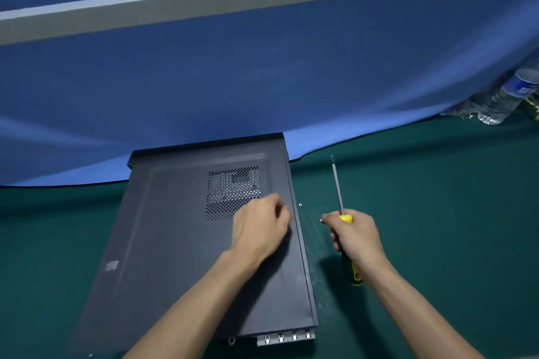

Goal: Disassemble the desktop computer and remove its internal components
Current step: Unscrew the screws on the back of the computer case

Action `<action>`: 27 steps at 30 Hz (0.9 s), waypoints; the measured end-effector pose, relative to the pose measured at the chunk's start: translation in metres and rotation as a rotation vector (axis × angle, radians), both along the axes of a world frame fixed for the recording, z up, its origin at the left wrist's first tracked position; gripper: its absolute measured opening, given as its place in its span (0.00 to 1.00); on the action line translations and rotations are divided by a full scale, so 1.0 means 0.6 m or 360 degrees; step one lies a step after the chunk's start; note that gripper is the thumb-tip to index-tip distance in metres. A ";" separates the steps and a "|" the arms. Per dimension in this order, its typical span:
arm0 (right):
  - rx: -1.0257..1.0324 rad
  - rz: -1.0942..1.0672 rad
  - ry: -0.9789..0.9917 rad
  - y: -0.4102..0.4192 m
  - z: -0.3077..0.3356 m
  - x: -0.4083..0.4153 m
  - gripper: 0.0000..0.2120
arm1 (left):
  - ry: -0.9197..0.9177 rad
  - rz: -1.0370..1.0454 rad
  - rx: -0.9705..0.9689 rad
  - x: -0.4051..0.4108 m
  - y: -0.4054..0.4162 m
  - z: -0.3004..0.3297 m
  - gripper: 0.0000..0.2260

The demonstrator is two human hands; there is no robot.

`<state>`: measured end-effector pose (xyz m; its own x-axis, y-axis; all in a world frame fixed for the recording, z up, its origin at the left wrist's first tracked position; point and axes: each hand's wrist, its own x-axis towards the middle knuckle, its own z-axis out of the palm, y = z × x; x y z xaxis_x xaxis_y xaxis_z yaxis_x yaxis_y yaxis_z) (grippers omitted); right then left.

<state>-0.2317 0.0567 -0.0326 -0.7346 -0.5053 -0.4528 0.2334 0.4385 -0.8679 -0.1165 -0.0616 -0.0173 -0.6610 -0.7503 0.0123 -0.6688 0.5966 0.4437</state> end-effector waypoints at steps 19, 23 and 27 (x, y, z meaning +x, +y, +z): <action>0.0596 0.0062 0.0184 -0.149 -0.219 -0.086 0.09 | -0.0148 0.0174 -0.0373 -0.019 -0.028 -0.063 0.13; 0.0724 0.0093 0.0260 -0.170 -0.235 -0.092 0.08 | -0.0108 0.0171 -0.0390 -0.019 -0.032 -0.066 0.09; 0.0786 0.0103 0.0323 -0.175 -0.239 -0.093 0.09 | -0.0102 0.0159 -0.0378 -0.018 -0.033 -0.067 0.09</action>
